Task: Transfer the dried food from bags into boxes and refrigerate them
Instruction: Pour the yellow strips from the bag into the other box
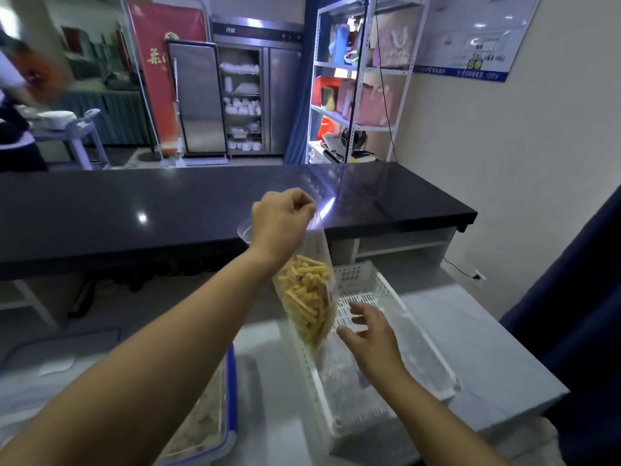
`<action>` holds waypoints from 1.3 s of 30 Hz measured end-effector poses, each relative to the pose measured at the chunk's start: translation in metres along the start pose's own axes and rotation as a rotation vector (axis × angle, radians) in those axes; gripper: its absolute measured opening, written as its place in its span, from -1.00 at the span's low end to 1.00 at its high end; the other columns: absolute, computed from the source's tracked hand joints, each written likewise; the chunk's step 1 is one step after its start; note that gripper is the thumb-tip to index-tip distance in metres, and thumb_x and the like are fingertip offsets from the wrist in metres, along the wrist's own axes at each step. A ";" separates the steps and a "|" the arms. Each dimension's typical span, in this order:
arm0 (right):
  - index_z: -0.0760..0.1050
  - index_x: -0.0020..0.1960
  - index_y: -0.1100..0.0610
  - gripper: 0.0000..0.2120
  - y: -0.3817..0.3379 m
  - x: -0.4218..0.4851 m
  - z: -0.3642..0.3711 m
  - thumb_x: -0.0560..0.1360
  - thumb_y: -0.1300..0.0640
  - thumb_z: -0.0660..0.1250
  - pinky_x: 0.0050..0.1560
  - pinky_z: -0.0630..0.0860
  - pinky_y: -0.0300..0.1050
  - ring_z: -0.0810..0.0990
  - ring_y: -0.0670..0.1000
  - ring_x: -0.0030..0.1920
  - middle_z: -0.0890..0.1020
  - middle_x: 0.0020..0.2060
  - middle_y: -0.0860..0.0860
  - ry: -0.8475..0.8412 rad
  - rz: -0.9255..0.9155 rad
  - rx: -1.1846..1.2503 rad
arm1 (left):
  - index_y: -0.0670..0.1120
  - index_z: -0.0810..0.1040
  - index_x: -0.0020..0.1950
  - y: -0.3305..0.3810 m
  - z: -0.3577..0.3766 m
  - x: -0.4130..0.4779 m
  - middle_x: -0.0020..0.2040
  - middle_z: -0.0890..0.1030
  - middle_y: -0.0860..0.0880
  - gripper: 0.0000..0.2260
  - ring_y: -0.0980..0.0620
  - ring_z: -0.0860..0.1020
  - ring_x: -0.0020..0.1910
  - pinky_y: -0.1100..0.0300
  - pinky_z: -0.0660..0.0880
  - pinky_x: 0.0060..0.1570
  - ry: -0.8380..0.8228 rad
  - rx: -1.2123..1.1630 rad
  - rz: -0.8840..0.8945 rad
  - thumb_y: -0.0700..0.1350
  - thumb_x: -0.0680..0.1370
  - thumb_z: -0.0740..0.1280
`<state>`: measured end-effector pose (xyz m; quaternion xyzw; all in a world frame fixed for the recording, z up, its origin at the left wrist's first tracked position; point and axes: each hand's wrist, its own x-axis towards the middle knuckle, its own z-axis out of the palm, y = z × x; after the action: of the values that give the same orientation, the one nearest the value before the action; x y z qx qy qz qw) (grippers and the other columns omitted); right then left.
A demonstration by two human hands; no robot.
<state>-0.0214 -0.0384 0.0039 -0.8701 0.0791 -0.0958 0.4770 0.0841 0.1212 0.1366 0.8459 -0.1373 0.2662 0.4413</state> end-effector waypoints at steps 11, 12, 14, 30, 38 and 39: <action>0.18 0.47 0.14 -0.24 -0.049 -0.017 0.072 0.40 -0.17 0.31 0.27 0.49 0.00 0.57 0.04 0.20 0.49 0.31 0.10 -0.340 0.253 0.687 | -0.08 0.56 -0.15 0.024 -0.103 -0.020 -0.24 0.59 0.00 -0.88 0.08 0.57 -0.19 0.16 0.56 -0.03 0.067 -0.338 0.014 -0.27 0.52 0.32; 0.25 0.43 0.16 -0.29 -0.055 -0.021 0.082 0.40 -0.16 0.28 0.23 0.52 -0.04 0.59 0.05 0.18 0.54 0.26 0.12 -0.379 0.272 0.766 | -0.07 0.55 -0.16 0.022 -0.113 -0.024 -0.25 0.59 0.00 -0.87 0.09 0.57 -0.19 0.19 0.56 -0.03 0.063 -0.325 0.022 -0.28 0.52 0.32; 0.36 0.37 0.13 -0.41 -0.071 -0.031 0.101 0.44 -0.16 0.22 0.13 0.57 -0.11 0.60 0.06 0.17 0.60 0.19 0.10 -0.458 0.358 0.924 | -0.06 0.55 -0.17 0.014 -0.134 -0.034 -0.25 0.59 0.02 -0.86 0.10 0.57 -0.20 0.23 0.55 -0.04 0.064 -0.296 0.015 -0.29 0.51 0.32; 0.60 0.15 0.19 -0.33 -0.179 -0.108 0.261 0.26 -0.29 0.37 -0.07 0.64 0.04 0.68 0.18 0.00 0.69 0.00 0.18 -0.533 0.627 0.971 | -0.20 0.55 -0.04 -0.137 -0.346 -0.133 -0.20 0.60 -0.03 -0.93 0.18 0.57 -0.21 0.26 0.55 -0.05 0.214 -0.301 -0.266 -0.26 0.56 0.27; 0.62 0.09 0.17 -0.56 -0.196 -0.130 0.303 0.32 -0.07 0.48 -0.19 0.67 0.06 0.71 0.13 -0.18 0.72 -0.10 0.18 -0.451 0.619 0.756 | -0.02 0.66 -0.15 -0.220 -0.421 -0.183 -0.22 0.68 0.00 -0.90 0.08 0.62 -0.20 0.31 0.54 -0.19 0.014 -0.311 -0.396 -0.21 0.46 0.40; 0.60 0.12 0.16 -0.55 -0.195 -0.134 0.304 0.32 -0.04 0.49 -0.25 0.66 0.04 0.72 0.13 -0.20 0.72 -0.10 0.17 -0.419 0.625 0.728 | -0.02 0.67 -0.15 -0.227 -0.424 -0.188 -0.22 0.68 0.00 -0.90 0.09 0.63 -0.20 0.34 0.54 -0.21 -0.021 -0.297 -0.405 -0.21 0.46 0.41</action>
<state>-0.0688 0.3436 -0.0032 -0.5833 0.1994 0.2059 0.7600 -0.1033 0.5980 0.0752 0.7847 -0.0072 0.1403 0.6038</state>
